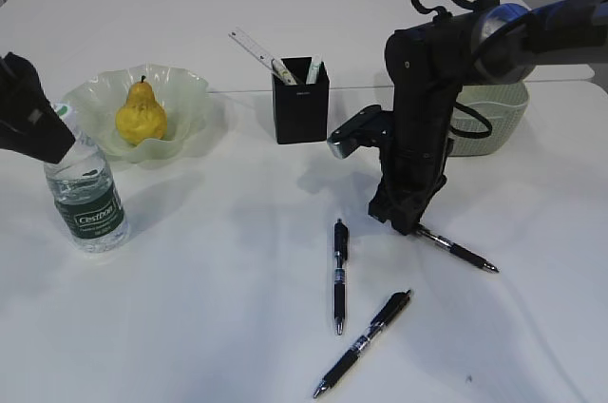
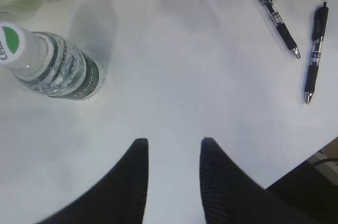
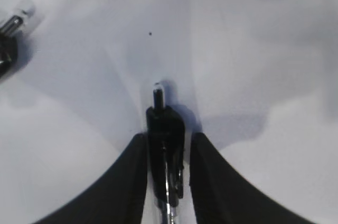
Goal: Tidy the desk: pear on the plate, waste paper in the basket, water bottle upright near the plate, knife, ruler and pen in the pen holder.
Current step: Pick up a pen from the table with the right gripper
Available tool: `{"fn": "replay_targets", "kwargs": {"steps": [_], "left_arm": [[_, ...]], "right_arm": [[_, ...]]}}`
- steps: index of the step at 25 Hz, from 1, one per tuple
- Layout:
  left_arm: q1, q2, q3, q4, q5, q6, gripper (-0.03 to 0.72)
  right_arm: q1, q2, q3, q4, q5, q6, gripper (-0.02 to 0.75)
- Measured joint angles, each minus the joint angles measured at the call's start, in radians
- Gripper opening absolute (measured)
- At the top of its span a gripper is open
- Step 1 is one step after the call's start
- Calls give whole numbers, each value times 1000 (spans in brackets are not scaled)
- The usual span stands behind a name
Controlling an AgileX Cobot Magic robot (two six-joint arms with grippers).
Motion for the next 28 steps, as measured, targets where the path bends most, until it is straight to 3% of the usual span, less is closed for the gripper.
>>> {"fn": "replay_targets", "kwargs": {"steps": [6, 13, 20, 28], "left_arm": [[0, 0, 0, 0, 0, 0, 226], [0, 0, 0, 0, 0, 0, 226], [0, 0, 0, 2, 0, 0, 226], [0, 0, 0, 3, 0, 0, 226]], "right_arm": [[-1, 0, 0, 2, 0, 0, 234], [-1, 0, 0, 6, 4, 0, 153], [-1, 0, -9, 6, 16, 0, 151], [-1, 3, -212, 6, 134, 51, 150]]}}
